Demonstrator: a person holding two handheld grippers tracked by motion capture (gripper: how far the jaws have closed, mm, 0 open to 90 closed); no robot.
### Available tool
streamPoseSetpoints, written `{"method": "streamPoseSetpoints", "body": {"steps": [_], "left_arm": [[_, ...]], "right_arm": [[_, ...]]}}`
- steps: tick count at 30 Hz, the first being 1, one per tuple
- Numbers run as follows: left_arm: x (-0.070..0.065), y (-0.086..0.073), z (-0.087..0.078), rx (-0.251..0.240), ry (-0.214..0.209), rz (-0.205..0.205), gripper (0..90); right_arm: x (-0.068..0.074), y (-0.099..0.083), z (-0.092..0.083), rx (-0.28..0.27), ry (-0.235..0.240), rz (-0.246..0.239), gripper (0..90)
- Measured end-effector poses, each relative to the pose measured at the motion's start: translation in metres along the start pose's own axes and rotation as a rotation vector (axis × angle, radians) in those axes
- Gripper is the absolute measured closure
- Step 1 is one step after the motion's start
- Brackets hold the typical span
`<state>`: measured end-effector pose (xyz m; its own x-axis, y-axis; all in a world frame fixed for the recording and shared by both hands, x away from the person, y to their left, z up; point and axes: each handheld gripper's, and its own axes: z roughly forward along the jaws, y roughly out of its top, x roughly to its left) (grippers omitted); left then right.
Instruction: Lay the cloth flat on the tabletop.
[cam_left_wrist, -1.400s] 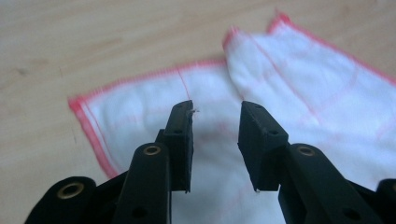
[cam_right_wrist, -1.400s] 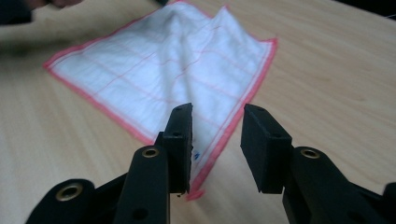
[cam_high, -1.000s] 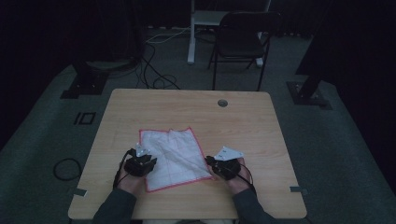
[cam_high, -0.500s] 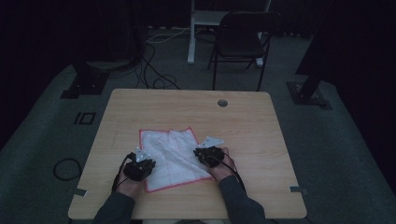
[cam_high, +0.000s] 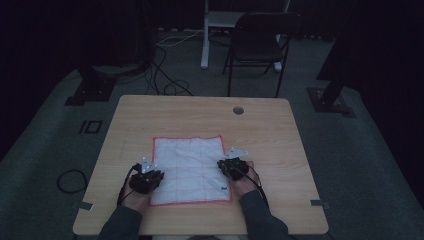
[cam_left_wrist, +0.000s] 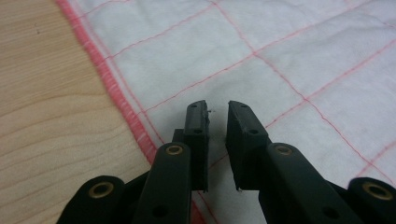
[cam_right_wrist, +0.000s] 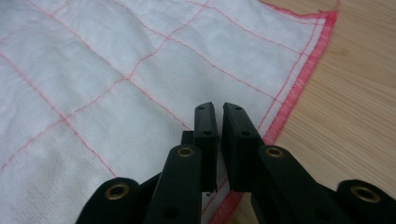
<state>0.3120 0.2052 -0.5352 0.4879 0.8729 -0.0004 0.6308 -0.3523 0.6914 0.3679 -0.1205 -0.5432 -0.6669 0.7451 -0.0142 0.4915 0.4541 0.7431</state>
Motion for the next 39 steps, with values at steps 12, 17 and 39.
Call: {"method": "streamPoseSetpoints", "body": {"steps": [12, 17, 39], "left_arm": [[-0.011, 0.003, 0.005, -0.012, -0.027, 0.044, 78.3], [-0.018, 0.006, 0.009, -0.023, -0.037, 0.055, 77.9], [-0.040, 0.009, 0.014, -0.037, -0.024, 0.075, 74.2]], "right_arm": [[-0.013, -0.010, -0.013, 0.011, -0.043, -0.004, 84.8], [-0.017, -0.015, -0.018, 0.016, -0.056, 0.007, 84.6], [-0.030, -0.028, -0.034, 0.028, -0.059, 0.052, 83.9]]}}
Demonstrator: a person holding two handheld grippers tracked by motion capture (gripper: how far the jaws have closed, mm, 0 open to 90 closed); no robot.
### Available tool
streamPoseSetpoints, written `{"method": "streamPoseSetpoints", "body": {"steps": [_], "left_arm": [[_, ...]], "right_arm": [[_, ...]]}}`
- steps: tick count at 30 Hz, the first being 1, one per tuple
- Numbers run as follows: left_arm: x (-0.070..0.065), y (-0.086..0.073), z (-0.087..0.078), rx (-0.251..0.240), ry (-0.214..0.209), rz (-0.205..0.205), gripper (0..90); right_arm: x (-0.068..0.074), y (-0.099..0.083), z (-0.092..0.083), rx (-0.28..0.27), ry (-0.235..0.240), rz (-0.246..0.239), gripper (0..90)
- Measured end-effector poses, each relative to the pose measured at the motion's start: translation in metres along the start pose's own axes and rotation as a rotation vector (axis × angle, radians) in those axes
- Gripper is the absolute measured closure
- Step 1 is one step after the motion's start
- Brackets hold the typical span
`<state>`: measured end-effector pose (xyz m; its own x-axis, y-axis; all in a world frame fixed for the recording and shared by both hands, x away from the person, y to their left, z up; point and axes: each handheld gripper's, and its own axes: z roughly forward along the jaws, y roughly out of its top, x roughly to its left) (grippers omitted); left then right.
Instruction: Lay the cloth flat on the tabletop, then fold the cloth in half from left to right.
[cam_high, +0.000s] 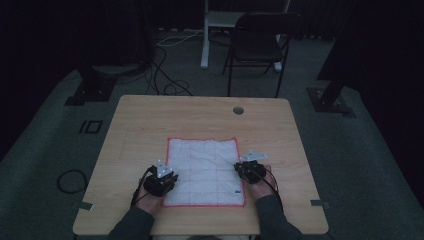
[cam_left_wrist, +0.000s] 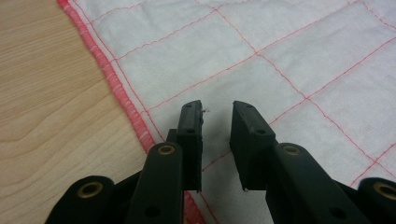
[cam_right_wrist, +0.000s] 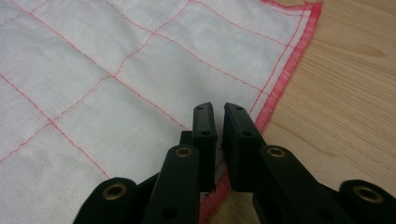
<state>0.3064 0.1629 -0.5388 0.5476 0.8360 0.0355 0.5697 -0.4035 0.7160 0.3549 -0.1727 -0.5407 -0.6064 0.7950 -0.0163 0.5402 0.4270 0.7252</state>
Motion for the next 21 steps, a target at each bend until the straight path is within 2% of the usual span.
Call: {"method": "streamPoseSetpoints", "body": {"steps": [4, 10, 14, 17, 19, 21], "left_arm": [[0.000, 0.000, 0.000, -0.002, 0.007, -0.005, 73.0], [0.003, 0.000, -0.004, -0.019, 0.034, -0.019, 61.3], [0.013, 0.000, -0.008, -0.036, 0.081, -0.070, 59.7], [0.020, 0.000, -0.008, -0.044, 0.108, -0.129, 57.8], [0.024, 0.000, -0.006, -0.041, 0.114, -0.156, 55.6], [0.025, -0.001, -0.004, -0.037, 0.117, -0.160, 55.1]], "right_arm": [[0.000, 0.000, 0.000, 0.000, -0.001, 0.001, 83.8], [-0.001, 0.000, 0.000, 0.000, 0.006, 0.008, 80.8], [-0.001, -0.001, -0.001, -0.001, 0.005, 0.003, 80.3], [-0.001, -0.001, -0.001, -0.001, 0.008, 0.003, 80.3], [-0.002, -0.001, -0.001, -0.001, 0.009, 0.004, 80.3], [-0.001, -0.001, -0.001, -0.001, 0.008, 0.004, 80.2]]}}
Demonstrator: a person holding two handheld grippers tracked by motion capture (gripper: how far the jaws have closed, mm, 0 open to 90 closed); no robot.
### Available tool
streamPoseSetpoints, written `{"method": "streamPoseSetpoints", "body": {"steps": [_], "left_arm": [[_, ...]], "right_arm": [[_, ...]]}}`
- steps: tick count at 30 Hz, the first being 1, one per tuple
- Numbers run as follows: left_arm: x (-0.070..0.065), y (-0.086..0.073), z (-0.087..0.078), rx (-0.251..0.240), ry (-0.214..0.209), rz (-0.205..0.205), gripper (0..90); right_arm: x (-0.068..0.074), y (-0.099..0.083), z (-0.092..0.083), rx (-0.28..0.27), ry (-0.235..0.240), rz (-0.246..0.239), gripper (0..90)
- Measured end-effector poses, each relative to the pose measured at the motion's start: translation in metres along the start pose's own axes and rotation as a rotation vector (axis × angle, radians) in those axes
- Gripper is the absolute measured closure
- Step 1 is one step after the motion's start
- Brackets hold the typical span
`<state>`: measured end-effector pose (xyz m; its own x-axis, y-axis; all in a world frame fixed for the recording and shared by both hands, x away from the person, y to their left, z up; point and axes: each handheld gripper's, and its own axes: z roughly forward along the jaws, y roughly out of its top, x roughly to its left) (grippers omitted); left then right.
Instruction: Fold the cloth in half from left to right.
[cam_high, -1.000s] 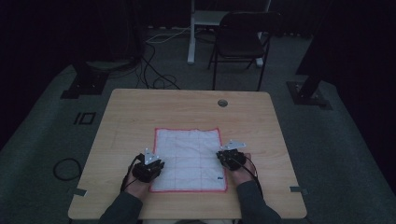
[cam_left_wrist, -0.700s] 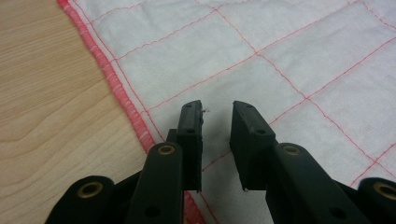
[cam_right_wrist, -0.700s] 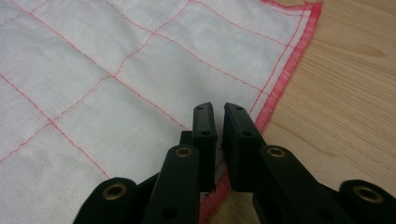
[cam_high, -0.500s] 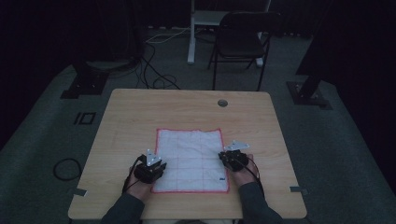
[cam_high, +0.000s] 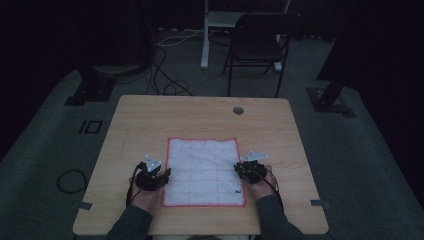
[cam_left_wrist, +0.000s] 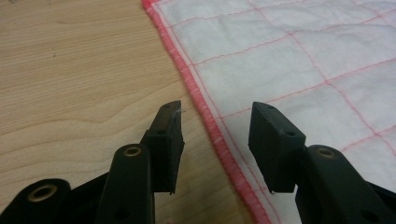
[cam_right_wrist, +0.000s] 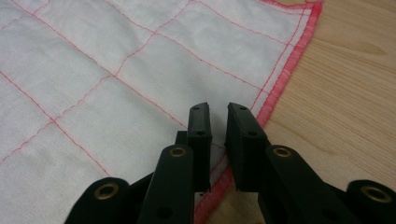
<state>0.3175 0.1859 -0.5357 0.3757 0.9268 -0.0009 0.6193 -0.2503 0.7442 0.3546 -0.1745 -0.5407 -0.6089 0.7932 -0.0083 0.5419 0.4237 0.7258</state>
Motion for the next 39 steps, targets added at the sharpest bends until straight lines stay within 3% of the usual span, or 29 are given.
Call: {"method": "streamPoseSetpoints", "body": {"steps": [8, 14, 15, 26, 31, 39], "left_arm": [[-0.003, 0.002, 0.009, 0.012, -0.001, 0.017, 55.0], [-0.004, 0.001, 0.010, 0.015, 0.008, 0.007, 53.6], [-0.004, 0.000, 0.010, 0.015, -0.001, -0.012, 54.0], [-0.013, -0.001, 0.006, 0.028, -0.010, -0.007, 58.3], [-0.016, -0.001, 0.006, 0.032, -0.019, -0.005, 68.4], [-0.010, 0.000, 0.007, 0.027, -0.061, -0.023, 86.1]], "right_arm": [[0.000, -0.001, 0.000, -0.005, 0.002, 0.003, 80.1], [0.000, -0.003, -0.001, -0.011, 0.008, 0.006, 79.7], [0.000, -0.003, -0.001, -0.011, 0.009, 0.007, 79.7], [0.000, -0.005, -0.002, -0.014, 0.010, 0.009, 79.6], [0.000, -0.005, -0.003, -0.015, 0.010, 0.010, 79.5], [-0.001, -0.005, -0.003, -0.015, 0.011, 0.012, 79.2]]}}
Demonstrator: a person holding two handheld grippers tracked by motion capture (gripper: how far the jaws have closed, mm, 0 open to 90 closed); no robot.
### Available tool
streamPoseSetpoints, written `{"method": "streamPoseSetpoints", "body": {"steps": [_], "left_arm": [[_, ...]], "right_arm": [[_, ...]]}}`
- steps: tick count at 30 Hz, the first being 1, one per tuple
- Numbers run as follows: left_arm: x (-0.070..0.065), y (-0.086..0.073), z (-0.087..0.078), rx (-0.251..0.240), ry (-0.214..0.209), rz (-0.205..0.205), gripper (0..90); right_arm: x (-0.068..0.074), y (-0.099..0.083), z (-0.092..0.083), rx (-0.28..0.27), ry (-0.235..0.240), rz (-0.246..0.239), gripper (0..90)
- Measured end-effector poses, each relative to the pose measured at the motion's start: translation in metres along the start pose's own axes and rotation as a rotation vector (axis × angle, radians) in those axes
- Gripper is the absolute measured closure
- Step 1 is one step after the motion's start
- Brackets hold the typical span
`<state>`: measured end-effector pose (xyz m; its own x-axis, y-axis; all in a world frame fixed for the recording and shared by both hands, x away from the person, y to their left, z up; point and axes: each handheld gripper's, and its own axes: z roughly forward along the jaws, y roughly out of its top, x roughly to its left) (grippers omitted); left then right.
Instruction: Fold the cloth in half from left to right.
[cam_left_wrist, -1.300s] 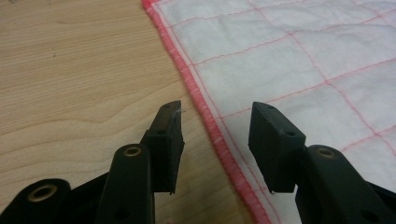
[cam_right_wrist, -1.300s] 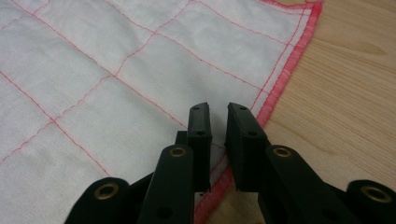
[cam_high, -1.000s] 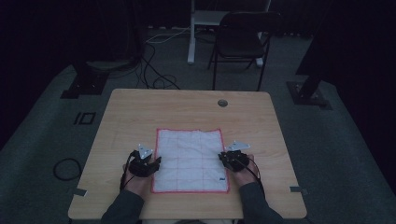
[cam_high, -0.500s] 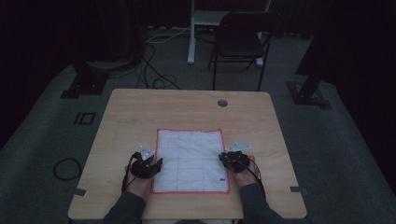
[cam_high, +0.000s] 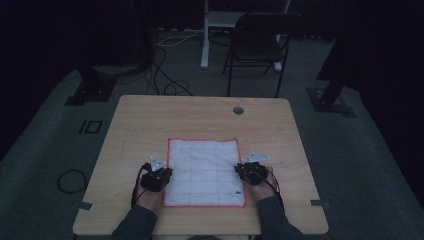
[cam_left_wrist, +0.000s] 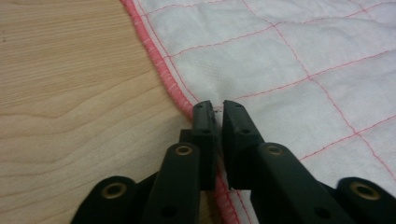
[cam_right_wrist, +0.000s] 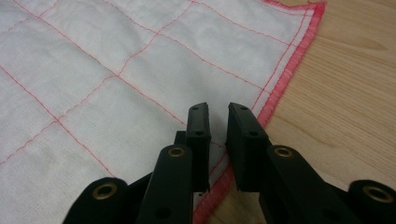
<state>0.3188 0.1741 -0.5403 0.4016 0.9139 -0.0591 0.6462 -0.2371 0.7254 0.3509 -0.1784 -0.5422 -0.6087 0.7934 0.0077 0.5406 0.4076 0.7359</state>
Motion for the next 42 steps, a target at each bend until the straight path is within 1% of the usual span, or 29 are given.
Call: {"method": "streamPoseSetpoints", "body": {"steps": [2, 4, 7, 14, 18, 22, 30, 36, 42], "left_arm": [[0.000, 0.000, 0.000, -0.004, -0.002, -0.002, 87.2], [0.001, 0.001, 0.000, -0.005, -0.003, -0.003, 87.4], [0.001, 0.002, -0.001, -0.016, -0.004, 0.002, 87.5], [0.002, 0.006, -0.004, -0.035, -0.008, 0.003, 87.5], [0.003, 0.009, -0.007, -0.050, -0.014, 0.004, 87.5], [0.003, 0.011, -0.010, -0.063, -0.022, 0.012, 87.6], [0.001, 0.017, -0.014, -0.094, -0.048, 0.009, 87.7], [-0.001, 0.021, -0.016, -0.110, -0.072, 0.024, 87.6], [-0.009, 0.029, -0.018, -0.133, -0.096, 0.045, 87.7]], "right_arm": [[0.000, 0.000, -0.001, -0.002, -0.005, -0.002, 77.6], [-0.001, 0.000, -0.002, -0.003, -0.013, 0.001, 74.2], [-0.006, -0.002, -0.006, -0.005, -0.018, 0.020, 72.9], [-0.011, -0.005, -0.014, -0.004, -0.035, 0.017, 70.1], [-0.013, -0.009, -0.017, -0.002, -0.044, 0.021, 65.9], [-0.016, -0.014, -0.020, -0.001, -0.052, 0.029, 64.6], [-0.024, -0.023, -0.029, 0.009, -0.067, 0.035, 62.5], [-0.032, -0.032, -0.037, 0.008, -0.082, 0.048, 62.1], [-0.036, -0.037, -0.041, 0.007, -0.088, 0.060, 61.6]]}}
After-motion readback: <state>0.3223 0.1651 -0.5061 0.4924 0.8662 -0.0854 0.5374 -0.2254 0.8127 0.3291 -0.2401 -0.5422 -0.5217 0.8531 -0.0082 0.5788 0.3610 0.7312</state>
